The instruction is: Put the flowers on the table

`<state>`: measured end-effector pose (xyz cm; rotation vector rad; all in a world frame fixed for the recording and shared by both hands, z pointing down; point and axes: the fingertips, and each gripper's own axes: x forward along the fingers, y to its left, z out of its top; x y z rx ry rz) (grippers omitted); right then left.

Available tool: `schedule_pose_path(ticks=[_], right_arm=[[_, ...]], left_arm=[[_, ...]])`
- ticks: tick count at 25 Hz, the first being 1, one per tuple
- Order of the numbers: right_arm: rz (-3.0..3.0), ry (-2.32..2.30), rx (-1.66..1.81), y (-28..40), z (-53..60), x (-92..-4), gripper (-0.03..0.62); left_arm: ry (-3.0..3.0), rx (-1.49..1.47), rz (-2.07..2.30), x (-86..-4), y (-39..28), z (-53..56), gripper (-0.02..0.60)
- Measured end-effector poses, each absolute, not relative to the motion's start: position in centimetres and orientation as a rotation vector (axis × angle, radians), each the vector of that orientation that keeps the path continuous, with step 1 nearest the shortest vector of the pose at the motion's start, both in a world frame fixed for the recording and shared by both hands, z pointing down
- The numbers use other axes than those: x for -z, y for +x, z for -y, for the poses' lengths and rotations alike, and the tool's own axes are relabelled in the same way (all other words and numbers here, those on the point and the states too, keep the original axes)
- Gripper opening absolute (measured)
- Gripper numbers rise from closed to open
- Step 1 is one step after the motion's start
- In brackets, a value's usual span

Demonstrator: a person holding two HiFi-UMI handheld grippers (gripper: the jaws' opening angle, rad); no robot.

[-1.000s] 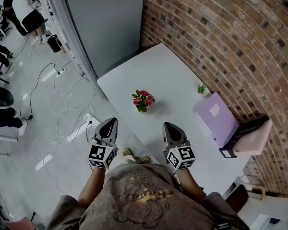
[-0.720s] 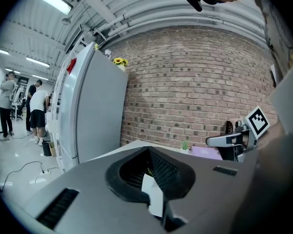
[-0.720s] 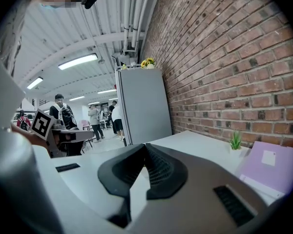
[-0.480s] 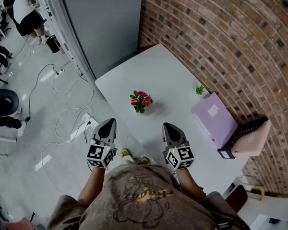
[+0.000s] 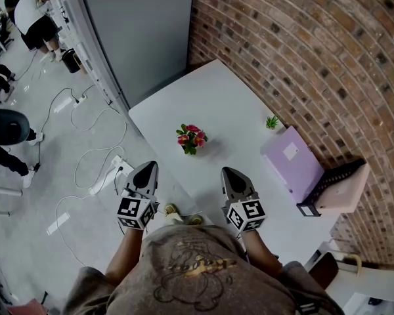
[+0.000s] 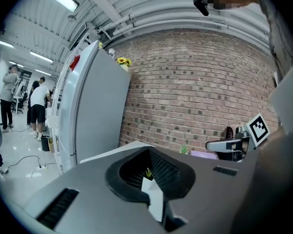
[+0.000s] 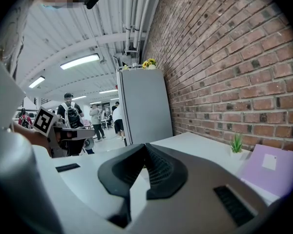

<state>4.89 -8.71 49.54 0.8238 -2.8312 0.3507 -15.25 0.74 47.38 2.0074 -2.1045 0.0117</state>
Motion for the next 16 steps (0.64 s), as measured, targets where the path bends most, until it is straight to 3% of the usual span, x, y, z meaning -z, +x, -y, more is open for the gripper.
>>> schedule_pose_path(ticks=[16], right_arm=[[2.817,0.824,-0.362,4.33,8.77,-49.92,0.002]], left_arm=[[1.995,-0.013,2.083,-48.15,-15.76,-0.35,0.021]])
